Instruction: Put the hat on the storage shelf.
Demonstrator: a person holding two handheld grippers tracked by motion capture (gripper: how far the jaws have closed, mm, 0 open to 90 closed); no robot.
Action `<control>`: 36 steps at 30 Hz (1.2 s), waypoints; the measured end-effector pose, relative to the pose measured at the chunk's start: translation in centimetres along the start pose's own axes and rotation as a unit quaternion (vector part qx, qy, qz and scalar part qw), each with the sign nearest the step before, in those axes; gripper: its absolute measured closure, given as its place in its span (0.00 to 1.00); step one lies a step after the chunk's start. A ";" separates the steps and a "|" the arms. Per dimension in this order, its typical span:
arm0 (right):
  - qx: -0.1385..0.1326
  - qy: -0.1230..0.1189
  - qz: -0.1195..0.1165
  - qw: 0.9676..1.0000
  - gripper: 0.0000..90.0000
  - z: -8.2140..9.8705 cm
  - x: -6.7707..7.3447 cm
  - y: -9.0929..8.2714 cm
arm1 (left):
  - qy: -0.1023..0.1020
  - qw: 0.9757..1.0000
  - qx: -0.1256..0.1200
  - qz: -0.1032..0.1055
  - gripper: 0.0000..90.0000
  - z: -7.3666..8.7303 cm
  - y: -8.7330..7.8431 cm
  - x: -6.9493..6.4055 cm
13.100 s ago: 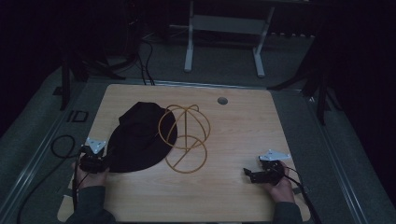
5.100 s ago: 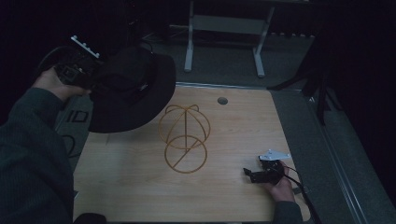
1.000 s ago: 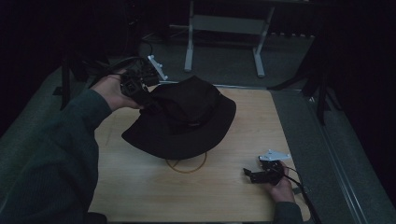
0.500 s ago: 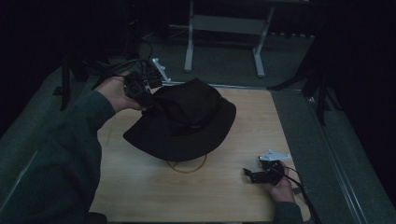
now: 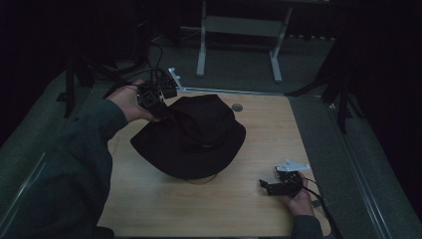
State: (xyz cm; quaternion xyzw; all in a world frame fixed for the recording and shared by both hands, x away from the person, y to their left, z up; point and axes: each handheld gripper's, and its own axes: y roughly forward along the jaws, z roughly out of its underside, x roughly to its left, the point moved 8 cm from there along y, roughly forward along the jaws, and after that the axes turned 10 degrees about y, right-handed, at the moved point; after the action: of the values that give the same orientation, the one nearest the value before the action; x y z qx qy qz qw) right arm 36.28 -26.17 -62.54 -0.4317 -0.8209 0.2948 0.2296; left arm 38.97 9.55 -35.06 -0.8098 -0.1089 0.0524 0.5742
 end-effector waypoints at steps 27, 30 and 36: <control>0.000 0.001 0.000 1.000 0.12 0.0 0.0 0.0 | -0.026 1.000 0.006 -0.001 0.48 0.8 0.6 0.5; 0.000 0.001 0.000 1.000 0.12 0.0 0.0 0.0 | -0.032 0.999 0.002 -0.003 0.44 0.9 0.5 0.5; 0.000 0.000 0.000 1.000 0.12 0.0 0.0 0.0 | -0.043 0.999 -0.003 -0.009 0.37 1.2 0.0 0.7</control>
State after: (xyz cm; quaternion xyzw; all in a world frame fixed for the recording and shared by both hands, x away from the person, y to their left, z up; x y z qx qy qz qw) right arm 36.23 -26.16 -62.53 -0.4318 -0.8207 0.2950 0.2301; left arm 39.37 10.78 -35.38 -0.8077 -0.1412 0.0817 0.5666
